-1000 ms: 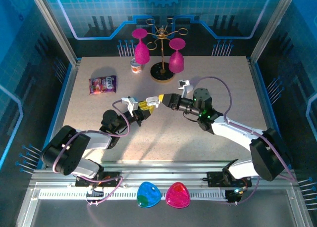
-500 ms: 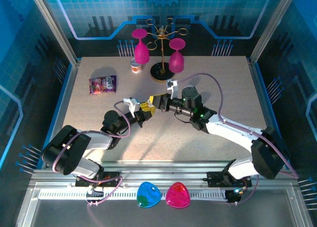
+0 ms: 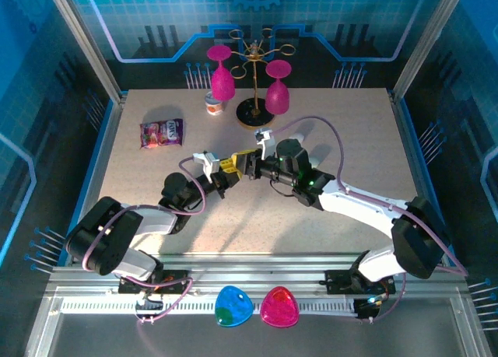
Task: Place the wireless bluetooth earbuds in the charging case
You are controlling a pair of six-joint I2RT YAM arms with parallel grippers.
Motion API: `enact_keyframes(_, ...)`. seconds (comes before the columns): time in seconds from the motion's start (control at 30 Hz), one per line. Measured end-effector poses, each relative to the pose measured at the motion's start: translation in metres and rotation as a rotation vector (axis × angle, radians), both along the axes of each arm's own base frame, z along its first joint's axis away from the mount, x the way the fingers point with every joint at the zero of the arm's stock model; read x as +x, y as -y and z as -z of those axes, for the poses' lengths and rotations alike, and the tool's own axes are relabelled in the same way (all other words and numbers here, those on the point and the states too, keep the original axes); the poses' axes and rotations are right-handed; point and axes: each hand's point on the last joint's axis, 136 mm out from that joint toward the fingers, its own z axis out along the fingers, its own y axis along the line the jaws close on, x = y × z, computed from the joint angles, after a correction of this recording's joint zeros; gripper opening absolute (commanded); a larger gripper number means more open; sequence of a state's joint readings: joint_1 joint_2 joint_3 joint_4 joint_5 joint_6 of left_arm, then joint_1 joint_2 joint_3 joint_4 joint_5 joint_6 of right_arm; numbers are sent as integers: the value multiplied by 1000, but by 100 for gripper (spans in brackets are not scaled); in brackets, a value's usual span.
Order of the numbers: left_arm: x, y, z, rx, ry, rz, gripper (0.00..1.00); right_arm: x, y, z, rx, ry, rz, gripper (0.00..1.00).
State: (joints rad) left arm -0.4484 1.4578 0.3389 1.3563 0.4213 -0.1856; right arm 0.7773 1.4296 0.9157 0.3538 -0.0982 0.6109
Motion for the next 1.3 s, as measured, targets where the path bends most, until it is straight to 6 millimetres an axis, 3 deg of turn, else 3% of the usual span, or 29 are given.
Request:
enact_keyframes(0.47,4,-2,3,-12,-36,-22,6,1,-3,3,-11,14,24,28)
enact_keyframes(1.07,5,-3,5,-10,-44,-31,6,3,8,10,-35,20,84,36)
enact_keyframes(1.3,5,-3,4,-6,-31,-29,6,-1,9,5,-26,16,74,49)
